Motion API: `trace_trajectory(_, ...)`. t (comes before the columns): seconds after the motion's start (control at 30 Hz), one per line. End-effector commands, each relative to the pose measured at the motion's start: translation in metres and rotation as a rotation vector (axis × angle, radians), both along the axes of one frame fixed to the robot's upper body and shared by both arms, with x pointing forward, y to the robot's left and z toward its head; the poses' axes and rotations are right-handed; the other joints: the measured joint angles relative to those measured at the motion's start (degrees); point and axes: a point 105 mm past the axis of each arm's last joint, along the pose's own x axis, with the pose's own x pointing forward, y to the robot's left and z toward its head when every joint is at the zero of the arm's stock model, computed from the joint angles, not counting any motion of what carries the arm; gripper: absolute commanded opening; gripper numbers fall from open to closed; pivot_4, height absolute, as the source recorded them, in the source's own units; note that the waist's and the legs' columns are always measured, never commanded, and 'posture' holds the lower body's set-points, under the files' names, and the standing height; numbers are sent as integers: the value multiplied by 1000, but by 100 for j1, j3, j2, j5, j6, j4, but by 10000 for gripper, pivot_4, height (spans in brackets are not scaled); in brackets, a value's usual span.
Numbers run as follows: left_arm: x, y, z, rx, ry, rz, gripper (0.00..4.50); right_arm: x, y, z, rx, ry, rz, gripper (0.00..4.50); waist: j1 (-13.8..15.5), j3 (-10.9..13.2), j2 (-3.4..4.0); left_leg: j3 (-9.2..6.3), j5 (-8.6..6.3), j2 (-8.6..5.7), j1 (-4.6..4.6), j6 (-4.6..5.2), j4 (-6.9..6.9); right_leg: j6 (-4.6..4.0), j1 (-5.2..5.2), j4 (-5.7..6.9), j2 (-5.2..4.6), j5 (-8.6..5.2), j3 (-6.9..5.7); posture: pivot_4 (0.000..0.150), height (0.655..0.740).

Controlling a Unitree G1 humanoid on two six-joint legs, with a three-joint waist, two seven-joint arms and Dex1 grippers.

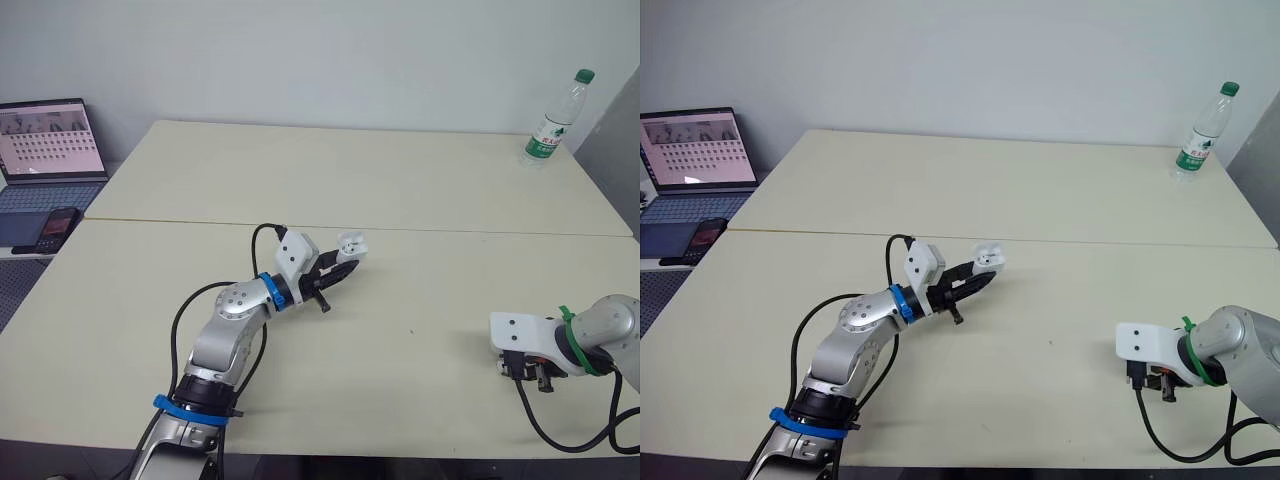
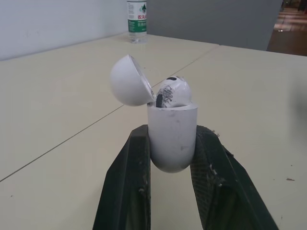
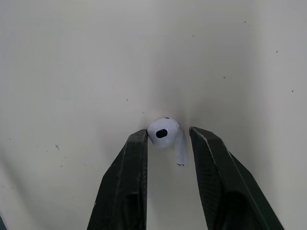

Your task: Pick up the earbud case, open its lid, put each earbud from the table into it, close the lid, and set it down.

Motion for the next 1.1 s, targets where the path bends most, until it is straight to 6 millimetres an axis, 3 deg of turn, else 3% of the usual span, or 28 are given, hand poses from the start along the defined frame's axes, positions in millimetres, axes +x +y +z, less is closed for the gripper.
trace_trajectory(0.03,-3,-2,16,-17,-66,-12,7427,0,1,2,-8,-3,17,14154,0,0,0,0,0,0,0,0,0,0,0,0,0,0,0,1500,7362)
trace_trajectory(0.63,-3,-2,15,-17,-60,-14,7427,0,1,0,-2,-1,17,14154,0,0,0,1,0,0,0,0,0,0,0,0,0,0,0,1500,7362)
trace_trajectory(0.77,-3,-2,15,-18,-59,-15,7427,0,0,0,-7,-2,11,5318,0,0,0,1,0,0,0,0,0,0,0,0,0,0,0,1500,7362)
trace_trajectory(1.03,-3,-3,15,-19,-58,-15,7427,3,1,2,4,-26,1,5318,0,0,0,1,0,0,0,0,0,0,0,0,0,0,0,1500,7362)
trace_trajectory(1.1,-3,-3,15,-19,-58,-14,7427,11,7,10,54,-69,-10,5318,-1,0,-1,1,0,0,0,0,0,0,0,0,0,0,0,1500,7362)
